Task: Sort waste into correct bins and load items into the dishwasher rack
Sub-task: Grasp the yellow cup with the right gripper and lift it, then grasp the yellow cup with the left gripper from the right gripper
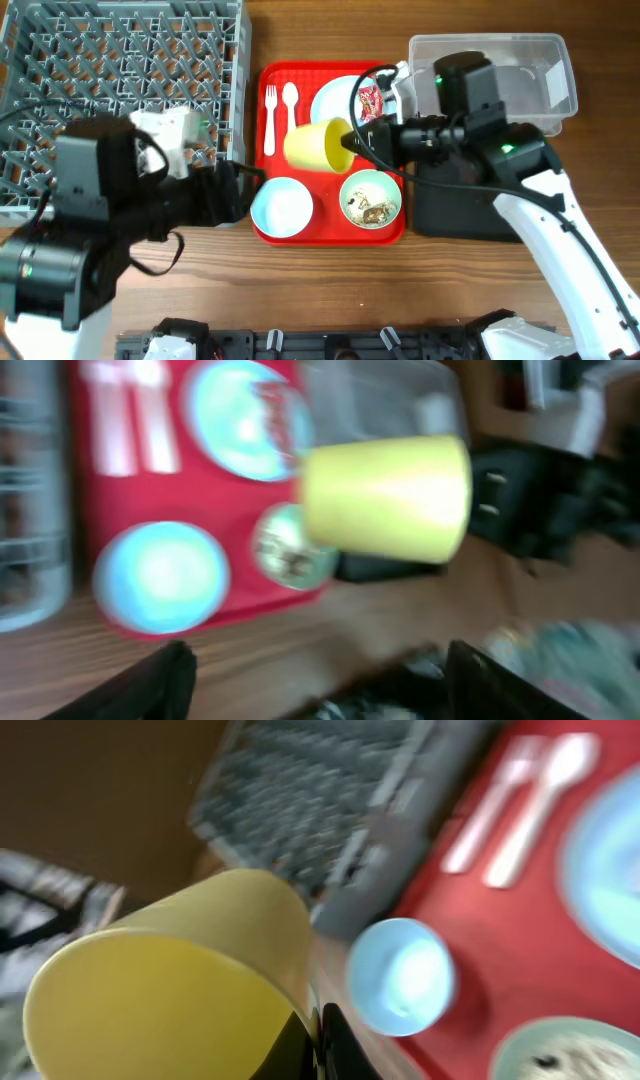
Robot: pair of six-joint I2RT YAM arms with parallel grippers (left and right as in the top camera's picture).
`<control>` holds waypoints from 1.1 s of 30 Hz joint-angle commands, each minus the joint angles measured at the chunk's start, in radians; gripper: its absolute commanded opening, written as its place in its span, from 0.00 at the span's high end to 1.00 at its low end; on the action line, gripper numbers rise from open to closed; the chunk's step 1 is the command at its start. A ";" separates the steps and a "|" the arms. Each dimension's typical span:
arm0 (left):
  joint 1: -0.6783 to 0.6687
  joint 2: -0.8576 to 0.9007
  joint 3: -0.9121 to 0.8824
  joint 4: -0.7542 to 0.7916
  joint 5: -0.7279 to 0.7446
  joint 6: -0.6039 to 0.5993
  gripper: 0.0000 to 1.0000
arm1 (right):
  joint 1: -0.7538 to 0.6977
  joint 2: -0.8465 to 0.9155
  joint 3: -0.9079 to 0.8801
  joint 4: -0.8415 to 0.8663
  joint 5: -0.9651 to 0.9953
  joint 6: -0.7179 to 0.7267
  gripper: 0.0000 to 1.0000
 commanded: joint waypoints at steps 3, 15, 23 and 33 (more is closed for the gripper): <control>0.020 0.036 0.016 0.040 0.412 0.126 0.16 | -0.019 -0.002 0.002 0.036 -0.499 -0.209 0.96; 0.054 0.035 0.016 0.077 0.666 0.126 0.00 | 0.013 -0.002 0.002 0.285 -0.710 -0.029 0.96; 0.054 0.035 0.016 0.095 0.809 0.126 0.15 | 0.069 -0.002 0.002 0.512 -0.620 0.166 0.96; 0.053 0.035 0.016 0.092 0.826 0.125 0.25 | 0.069 -0.002 0.002 0.510 -0.602 0.182 0.96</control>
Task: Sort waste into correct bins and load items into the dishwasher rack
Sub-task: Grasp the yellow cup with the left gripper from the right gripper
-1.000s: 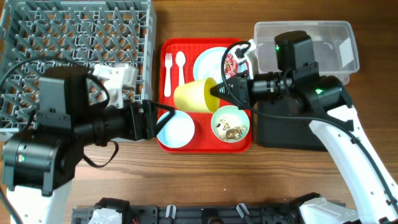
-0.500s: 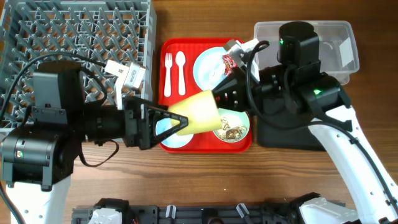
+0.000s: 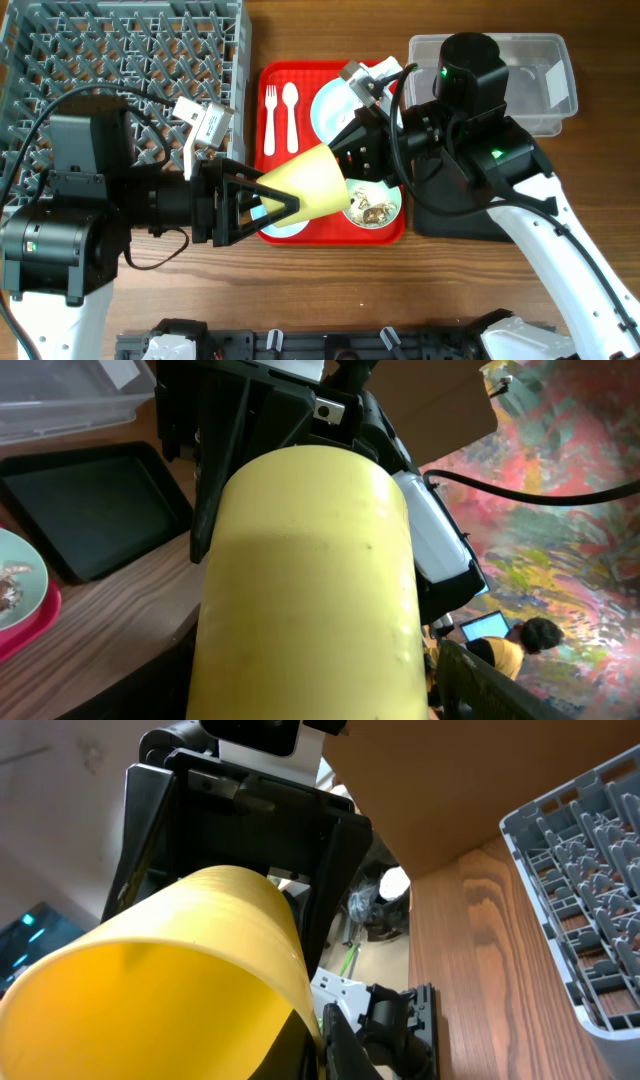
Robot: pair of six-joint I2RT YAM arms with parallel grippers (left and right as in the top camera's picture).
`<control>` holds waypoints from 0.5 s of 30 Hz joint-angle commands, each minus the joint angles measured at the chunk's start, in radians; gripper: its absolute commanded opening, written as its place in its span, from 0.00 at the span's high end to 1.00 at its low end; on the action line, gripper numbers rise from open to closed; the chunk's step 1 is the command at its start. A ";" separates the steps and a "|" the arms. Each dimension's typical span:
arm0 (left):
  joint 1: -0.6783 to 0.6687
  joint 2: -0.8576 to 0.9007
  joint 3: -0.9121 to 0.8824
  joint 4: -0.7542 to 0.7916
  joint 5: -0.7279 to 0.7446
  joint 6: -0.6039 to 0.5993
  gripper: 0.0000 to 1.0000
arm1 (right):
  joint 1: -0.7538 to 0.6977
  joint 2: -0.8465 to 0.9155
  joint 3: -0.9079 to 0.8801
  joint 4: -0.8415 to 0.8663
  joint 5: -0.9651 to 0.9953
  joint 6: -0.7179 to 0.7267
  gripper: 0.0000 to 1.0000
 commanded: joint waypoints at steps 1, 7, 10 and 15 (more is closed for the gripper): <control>0.002 -0.003 0.016 0.000 0.074 0.013 0.28 | 0.000 -0.002 0.002 0.004 0.042 0.011 0.96; 0.002 -0.003 0.016 -0.003 0.072 0.013 0.36 | 0.000 -0.002 0.002 0.005 0.061 0.021 0.96; 0.002 -0.003 0.016 -0.003 0.041 0.013 0.43 | 0.000 -0.002 0.002 0.004 0.060 0.021 0.85; 0.002 -0.004 0.016 -0.003 -0.036 0.013 0.36 | -0.017 -0.002 0.002 -0.002 0.073 0.020 0.36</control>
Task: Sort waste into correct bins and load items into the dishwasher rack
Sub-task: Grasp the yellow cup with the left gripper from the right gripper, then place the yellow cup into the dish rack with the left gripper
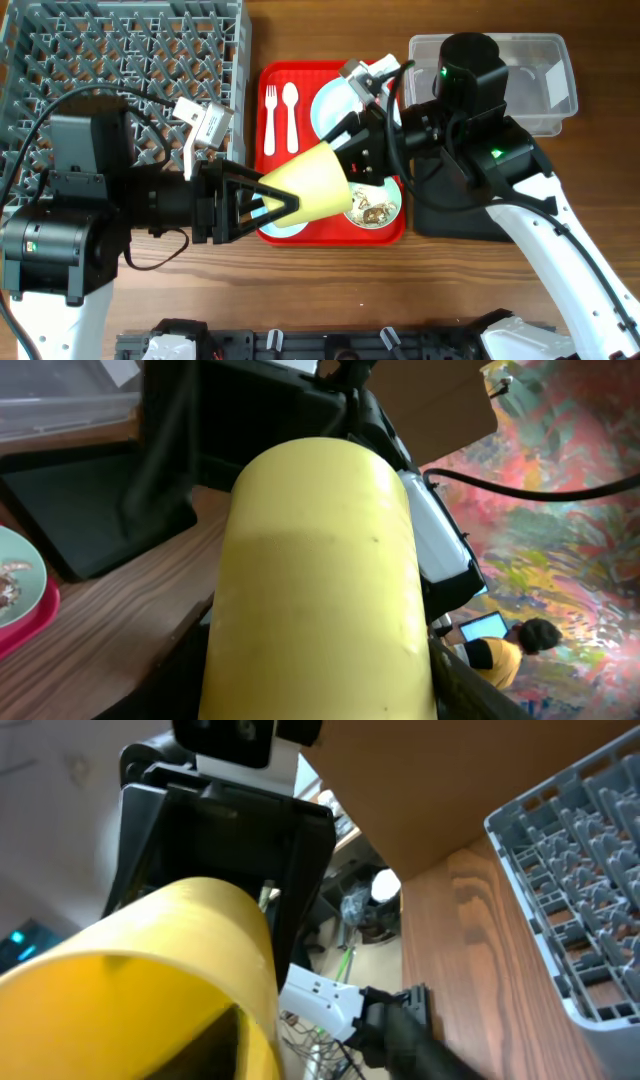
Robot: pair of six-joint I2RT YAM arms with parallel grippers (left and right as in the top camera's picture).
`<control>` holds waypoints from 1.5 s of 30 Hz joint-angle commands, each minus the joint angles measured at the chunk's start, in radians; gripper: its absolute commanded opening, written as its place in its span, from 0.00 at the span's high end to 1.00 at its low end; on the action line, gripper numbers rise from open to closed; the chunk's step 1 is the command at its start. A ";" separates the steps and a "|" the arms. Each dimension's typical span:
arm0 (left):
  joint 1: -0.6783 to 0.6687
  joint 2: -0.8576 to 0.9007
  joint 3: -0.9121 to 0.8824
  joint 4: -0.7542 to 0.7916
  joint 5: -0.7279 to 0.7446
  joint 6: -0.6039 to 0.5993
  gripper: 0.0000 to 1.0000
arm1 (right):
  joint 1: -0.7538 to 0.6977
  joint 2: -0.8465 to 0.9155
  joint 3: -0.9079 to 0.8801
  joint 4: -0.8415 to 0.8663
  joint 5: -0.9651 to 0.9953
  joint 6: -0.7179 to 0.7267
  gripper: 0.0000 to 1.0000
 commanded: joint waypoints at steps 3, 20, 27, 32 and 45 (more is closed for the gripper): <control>-0.001 -0.019 0.016 -0.018 -0.180 0.013 0.32 | -0.083 -0.003 0.002 -0.010 0.037 0.001 0.23; -0.001 0.068 0.011 -0.233 -1.309 -0.240 0.43 | -0.272 -0.187 0.002 -0.773 0.813 -0.235 0.22; -0.001 0.244 0.011 -0.246 -1.416 -0.293 0.39 | -0.084 -0.232 0.002 -0.878 0.904 -0.234 0.23; -0.001 0.372 0.011 -0.245 -1.428 -0.296 0.41 | -0.023 -0.232 0.002 -0.882 0.904 -0.227 0.23; 0.000 0.457 -0.100 -0.103 -1.433 -0.283 0.36 | -0.023 -0.232 0.002 -0.893 0.905 -0.236 0.23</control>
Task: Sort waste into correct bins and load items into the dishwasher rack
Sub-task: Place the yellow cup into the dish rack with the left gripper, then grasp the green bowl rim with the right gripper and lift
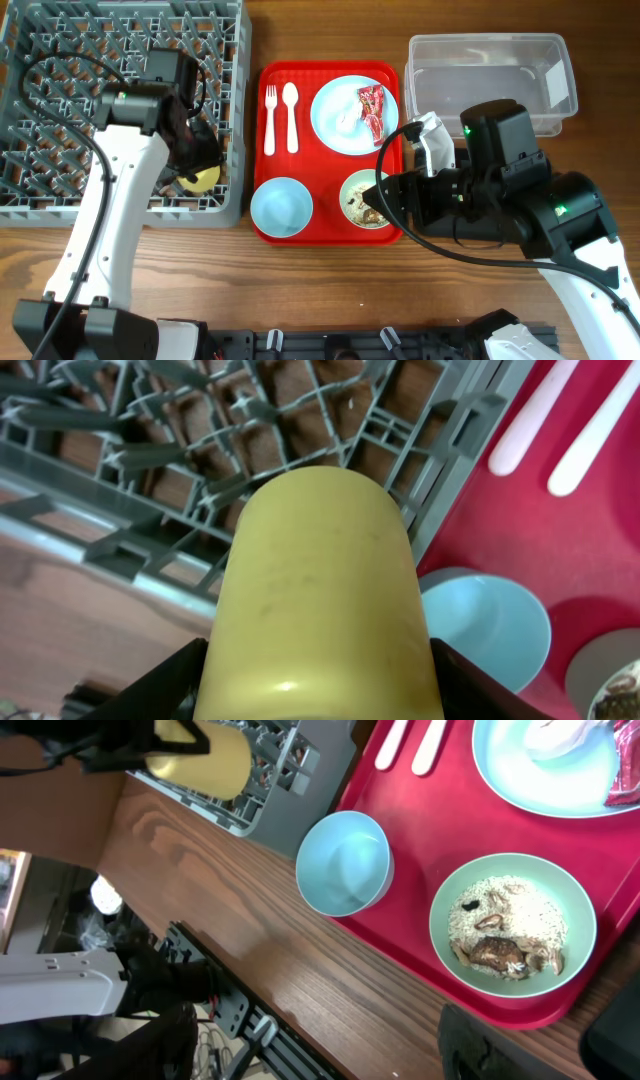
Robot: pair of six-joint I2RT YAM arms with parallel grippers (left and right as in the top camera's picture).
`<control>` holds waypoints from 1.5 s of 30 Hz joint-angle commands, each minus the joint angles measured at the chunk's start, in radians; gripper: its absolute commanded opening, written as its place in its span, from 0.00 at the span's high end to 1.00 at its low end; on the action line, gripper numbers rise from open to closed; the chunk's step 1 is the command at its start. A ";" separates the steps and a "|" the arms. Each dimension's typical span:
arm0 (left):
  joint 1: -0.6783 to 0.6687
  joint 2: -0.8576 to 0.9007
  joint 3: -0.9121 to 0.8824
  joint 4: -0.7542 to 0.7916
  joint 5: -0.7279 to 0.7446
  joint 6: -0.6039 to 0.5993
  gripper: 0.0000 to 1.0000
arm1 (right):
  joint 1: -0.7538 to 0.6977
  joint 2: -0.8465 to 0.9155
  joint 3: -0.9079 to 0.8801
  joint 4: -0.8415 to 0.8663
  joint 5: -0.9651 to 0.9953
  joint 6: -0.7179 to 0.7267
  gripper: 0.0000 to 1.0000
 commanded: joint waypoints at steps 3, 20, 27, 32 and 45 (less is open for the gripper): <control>0.007 0.003 -0.123 0.094 -0.022 -0.005 0.36 | 0.004 -0.008 0.003 0.000 0.014 -0.021 0.23; 0.067 -0.023 -0.091 0.102 0.108 0.006 0.07 | 0.004 -0.008 0.003 0.002 0.014 -0.020 0.22; 0.072 -0.156 0.116 0.000 0.227 0.091 0.06 | 0.004 -0.007 0.003 0.066 0.030 0.008 0.22; 0.064 -0.323 0.159 0.008 0.411 0.291 0.02 | 0.004 0.030 0.003 0.077 0.172 0.037 0.13; 0.056 -0.540 0.159 0.000 0.407 0.291 0.00 | 0.049 0.349 0.003 0.032 0.156 0.138 0.41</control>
